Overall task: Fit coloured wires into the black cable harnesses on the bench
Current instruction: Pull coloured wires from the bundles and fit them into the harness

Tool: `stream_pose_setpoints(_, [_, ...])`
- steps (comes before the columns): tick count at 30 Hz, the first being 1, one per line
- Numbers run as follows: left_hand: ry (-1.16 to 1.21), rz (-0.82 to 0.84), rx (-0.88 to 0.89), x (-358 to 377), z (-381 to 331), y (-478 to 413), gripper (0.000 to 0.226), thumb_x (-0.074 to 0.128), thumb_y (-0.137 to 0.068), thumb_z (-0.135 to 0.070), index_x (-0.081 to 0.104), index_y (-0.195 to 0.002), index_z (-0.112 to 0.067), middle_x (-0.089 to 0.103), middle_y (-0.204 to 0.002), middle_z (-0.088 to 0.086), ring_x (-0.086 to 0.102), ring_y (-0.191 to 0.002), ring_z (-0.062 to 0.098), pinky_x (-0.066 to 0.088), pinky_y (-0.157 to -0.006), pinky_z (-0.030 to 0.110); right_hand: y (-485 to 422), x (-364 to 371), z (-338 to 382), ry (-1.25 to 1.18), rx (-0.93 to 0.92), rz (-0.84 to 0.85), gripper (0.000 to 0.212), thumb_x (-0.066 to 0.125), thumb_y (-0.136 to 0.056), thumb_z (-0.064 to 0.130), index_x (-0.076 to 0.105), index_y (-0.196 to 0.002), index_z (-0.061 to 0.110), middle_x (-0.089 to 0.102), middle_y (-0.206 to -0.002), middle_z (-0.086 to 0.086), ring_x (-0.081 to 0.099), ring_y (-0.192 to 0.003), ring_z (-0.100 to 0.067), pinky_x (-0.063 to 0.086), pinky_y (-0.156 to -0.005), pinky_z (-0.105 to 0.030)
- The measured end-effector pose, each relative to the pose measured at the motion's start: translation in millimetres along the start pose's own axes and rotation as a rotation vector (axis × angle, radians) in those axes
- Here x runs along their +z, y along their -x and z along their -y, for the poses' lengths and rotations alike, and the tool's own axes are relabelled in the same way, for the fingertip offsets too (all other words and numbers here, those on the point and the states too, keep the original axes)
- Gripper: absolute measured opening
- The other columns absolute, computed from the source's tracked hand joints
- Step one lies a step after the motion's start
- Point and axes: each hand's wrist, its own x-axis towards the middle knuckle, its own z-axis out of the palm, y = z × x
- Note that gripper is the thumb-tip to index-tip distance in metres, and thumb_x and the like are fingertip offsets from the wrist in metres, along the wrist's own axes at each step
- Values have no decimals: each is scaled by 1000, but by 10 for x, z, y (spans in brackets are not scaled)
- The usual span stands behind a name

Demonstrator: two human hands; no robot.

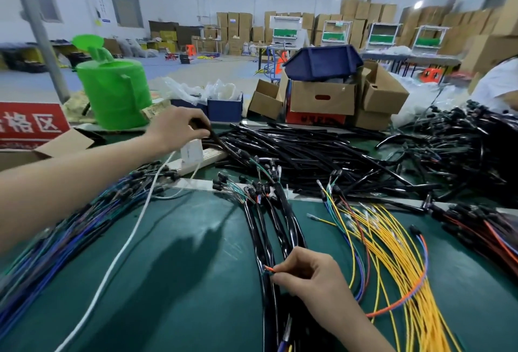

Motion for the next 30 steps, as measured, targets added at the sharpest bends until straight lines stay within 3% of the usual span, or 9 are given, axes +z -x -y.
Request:
stream_pose_setpoints(2, [235, -42, -27, -197, -90, 92, 17, 76, -77, -27, 70, -92, -22, 72, -83, 1, 65, -71, 9, 55, -73, 27, 2, 13, -2, -6, 1, 2, 13, 76, -73, 0, 68, -66, 8, 68, -66, -10, 56, -58, -9, 46, -60, -25])
stream_pose_setpoints(5, [651, -224, -60, -444, -395, 173, 11, 72, -78, -28, 64, -85, -26, 64, -76, -9, 55, -59, -4, 46, -63, 13, 0, 16, -9, -8, 0, 5, 14, 75, -73, 0, 67, -65, 8, 69, -69, -13, 57, -59, -10, 47, -61, -26])
stream_pose_setpoints(8, [834, -544, 5, -809, -753, 241, 8, 66, -86, -29, 58, -86, -30, 61, -83, -13, 56, -73, 2, 49, -77, 23, 0, 17, -19, -45, 12, 11, 13, 75, -73, -1, 67, -66, 6, 68, -65, -10, 56, -57, -8, 46, -58, -21])
stream_pose_setpoints(10, [933, -575, 159, -969, -988, 406, 7, 62, -88, -26, 57, -93, -24, 66, -85, -12, 63, -80, 9, 53, -82, 31, 2, 25, -27, -73, 17, 9, 10, 75, -73, -3, 67, -69, 2, 66, -62, -5, 55, -53, -6, 43, -55, -17])
stream_pose_setpoints(13, [731, -404, 364, -732, -1276, 907, 10, 60, -90, -19, 63, -100, -18, 68, -78, -12, 63, -66, 6, 52, -64, 21, 6, 33, -19, -133, 9, -17, 10, 73, -74, -7, 67, -71, 0, 67, -62, -4, 53, -51, -5, 42, -52, -16])
stream_pose_setpoints(17, [238, -149, 584, 93, -1265, 1769, 25, 54, -93, -23, 73, -98, -7, 69, -81, 0, 62, -65, 18, 52, -59, 28, 1, 13, -12, -215, -15, -57, 18, 65, -78, -12, 68, -76, 6, 68, -66, -9, 49, -48, -11, 41, -48, -19])
stream_pose_setpoints(23, [114, 32, 523, 523, -1107, 2069, 28, 49, -93, -28, 72, -97, -14, 68, -82, -3, 61, -66, 19, 50, -56, 27, 36, 41, 3, -175, -32, -8, 25, 64, -81, -10, 74, -92, 11, 73, -80, -9, 48, -50, -8, 43, -51, -19])
stream_pose_setpoints(27, [152, 21, 427, 556, -1093, 2064, 28, 48, -93, -29, 71, -100, -15, 64, -77, -3, 60, -64, 20, 49, -56, 29, 50, 52, 11, -151, -52, -16, 26, 68, -80, -5, 77, -89, 18, 65, -61, -5, 45, -52, -13, 39, -54, -18])
stream_pose_setpoints(30, [173, -14, 367, 565, -1106, 2057, 33, 46, -95, -33, 70, -106, -14, 64, -78, -4, 59, -66, 18, 47, -58, 30, 61, 130, 0, -168, -89, -78, 21, 72, -77, 1, 77, -83, 21, 63, -57, 3, 38, -54, -16, 35, -53, -20])
